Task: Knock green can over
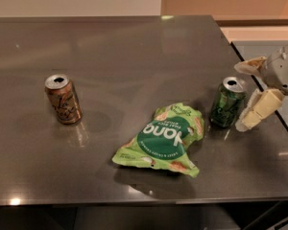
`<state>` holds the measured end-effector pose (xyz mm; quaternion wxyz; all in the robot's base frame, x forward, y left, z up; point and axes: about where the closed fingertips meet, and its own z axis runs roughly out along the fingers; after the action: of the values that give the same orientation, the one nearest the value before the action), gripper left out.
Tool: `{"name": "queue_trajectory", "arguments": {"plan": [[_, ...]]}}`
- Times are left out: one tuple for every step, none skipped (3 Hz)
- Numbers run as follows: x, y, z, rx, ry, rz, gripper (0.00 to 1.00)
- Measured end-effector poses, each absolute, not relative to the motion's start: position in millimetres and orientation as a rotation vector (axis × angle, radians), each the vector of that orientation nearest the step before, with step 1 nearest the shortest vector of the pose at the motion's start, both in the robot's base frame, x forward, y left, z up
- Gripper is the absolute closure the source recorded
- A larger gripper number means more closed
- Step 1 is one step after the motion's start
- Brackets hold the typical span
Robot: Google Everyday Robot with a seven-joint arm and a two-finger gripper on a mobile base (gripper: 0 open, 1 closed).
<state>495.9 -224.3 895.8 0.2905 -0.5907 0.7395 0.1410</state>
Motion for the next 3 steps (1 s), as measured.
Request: {"name": "queue_trajectory", "arguments": {"plan": [[496.3, -220.5, 891.6, -1.548, 1.924, 0.463, 0.0], [496.9, -216.1, 889.1, -1.529, 1.902, 0.522, 0.18], [496.9, -212.8, 887.4, -1.523, 1.894, 0.568, 0.42]]}}
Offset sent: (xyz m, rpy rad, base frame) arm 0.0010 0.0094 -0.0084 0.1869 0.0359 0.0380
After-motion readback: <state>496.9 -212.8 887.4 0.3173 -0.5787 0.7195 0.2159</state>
